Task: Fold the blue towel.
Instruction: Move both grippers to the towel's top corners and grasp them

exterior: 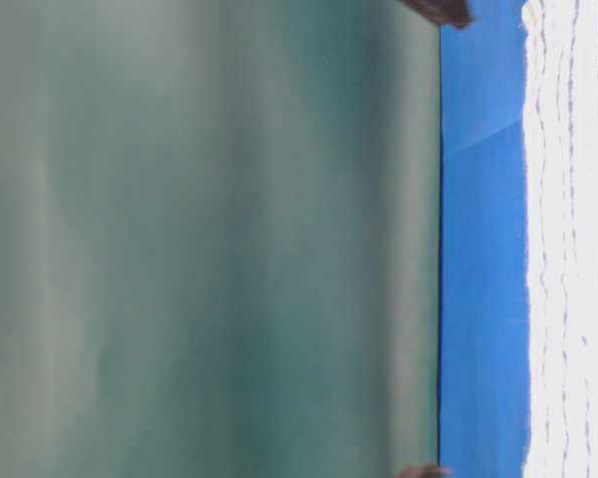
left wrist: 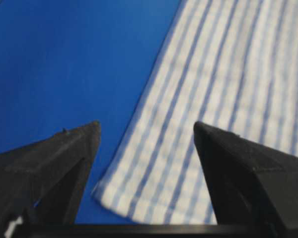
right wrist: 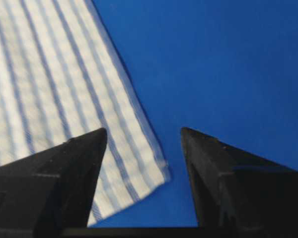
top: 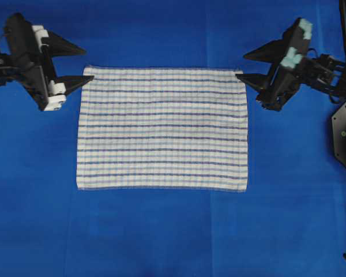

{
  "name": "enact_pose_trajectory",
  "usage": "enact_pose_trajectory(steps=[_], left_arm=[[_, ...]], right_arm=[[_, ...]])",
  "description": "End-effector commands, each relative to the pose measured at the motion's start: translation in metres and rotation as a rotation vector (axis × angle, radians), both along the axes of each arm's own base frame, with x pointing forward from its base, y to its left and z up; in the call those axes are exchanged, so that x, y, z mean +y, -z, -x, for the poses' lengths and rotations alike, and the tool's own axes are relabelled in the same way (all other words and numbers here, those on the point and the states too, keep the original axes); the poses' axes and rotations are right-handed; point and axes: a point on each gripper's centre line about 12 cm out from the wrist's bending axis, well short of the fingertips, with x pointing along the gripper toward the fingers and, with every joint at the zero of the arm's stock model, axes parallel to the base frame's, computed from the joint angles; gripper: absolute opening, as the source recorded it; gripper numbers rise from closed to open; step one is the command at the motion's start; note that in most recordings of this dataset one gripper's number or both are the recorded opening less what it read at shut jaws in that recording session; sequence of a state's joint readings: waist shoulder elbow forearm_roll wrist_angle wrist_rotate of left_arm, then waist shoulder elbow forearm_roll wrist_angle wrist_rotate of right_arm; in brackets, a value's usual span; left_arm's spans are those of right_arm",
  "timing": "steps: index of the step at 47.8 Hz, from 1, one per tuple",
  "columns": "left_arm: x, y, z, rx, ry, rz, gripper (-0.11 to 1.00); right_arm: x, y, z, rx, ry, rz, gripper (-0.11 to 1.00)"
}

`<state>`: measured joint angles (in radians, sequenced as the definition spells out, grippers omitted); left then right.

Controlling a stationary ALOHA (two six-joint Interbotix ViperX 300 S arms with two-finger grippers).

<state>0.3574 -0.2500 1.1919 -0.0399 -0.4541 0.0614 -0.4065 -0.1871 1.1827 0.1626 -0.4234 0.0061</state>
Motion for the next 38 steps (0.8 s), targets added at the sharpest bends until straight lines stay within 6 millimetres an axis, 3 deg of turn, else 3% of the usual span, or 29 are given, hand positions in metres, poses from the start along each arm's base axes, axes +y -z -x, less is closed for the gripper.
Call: enact_pose_trajectory(steps=[1, 13, 23, 30, 38], left_arm=[[0.007, 0.012, -0.004, 0.005, -0.024, 0.004, 0.71], [0.017, 0.047, -0.010, 0.066, -0.050, 0.025, 0.70], [0.023, 0.057, -0.011, 0.094, -0.073, 0.045, 0.66], [0.021, 0.059, -0.009, 0.104, -0.079, 0.065, 0.40], [0.014, 0.063, -0.009, 0.142, -0.055, 0.082, 0.02]], right_arm=[[-0.007, 0.006, -0.007, -0.005, 0.024, 0.000, 0.69], [-0.012, 0.033, -0.006, 0.043, 0.068, -0.025, 0.69], [-0.013, 0.042, -0.006, 0.062, 0.081, -0.033, 0.68], [-0.012, 0.043, -0.005, 0.066, 0.077, -0.035, 0.58], [-0.007, 0.043, -0.009, 0.066, 0.050, -0.031, 0.26]])
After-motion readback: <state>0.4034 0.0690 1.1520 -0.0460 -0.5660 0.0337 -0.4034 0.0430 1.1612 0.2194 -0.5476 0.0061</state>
